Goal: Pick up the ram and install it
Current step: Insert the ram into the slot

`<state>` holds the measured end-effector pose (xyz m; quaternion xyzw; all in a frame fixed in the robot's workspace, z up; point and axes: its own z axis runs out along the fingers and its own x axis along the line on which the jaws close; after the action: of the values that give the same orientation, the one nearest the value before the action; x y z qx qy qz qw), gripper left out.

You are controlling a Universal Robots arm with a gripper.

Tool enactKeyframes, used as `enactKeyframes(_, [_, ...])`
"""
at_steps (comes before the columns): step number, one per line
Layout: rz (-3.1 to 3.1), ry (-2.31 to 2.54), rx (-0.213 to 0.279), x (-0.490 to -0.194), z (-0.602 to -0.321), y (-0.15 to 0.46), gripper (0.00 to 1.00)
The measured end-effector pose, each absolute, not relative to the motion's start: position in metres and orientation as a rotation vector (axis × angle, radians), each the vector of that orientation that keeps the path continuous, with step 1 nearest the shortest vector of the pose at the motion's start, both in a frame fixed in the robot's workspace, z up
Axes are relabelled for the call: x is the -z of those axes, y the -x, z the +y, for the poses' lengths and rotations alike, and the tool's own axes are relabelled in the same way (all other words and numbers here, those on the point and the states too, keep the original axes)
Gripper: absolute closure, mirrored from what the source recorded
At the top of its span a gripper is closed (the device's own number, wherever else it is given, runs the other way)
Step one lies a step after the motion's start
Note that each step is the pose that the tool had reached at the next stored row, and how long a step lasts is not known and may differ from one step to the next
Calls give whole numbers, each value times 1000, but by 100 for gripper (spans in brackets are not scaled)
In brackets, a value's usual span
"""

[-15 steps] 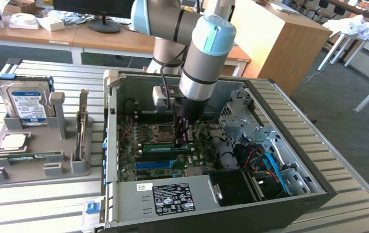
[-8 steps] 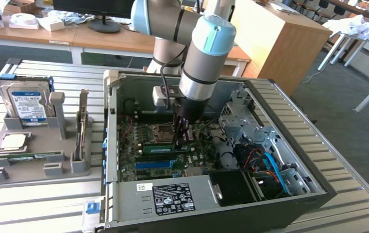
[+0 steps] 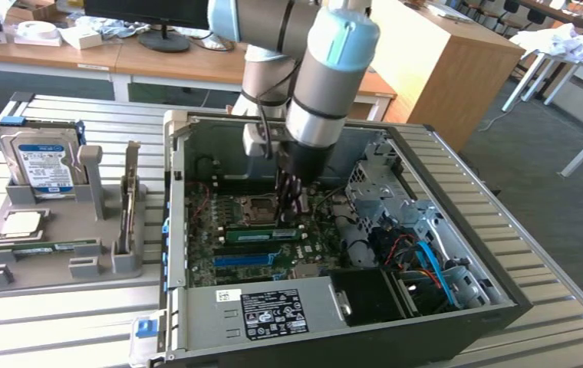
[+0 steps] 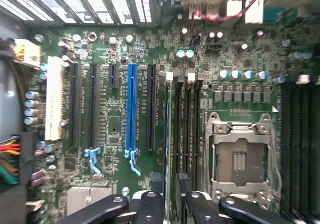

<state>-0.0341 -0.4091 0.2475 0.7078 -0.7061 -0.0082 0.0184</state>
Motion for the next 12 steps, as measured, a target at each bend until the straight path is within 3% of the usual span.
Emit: enactKeyframes(12, [-2193, -2198, 25, -299, -409, 34, 75])
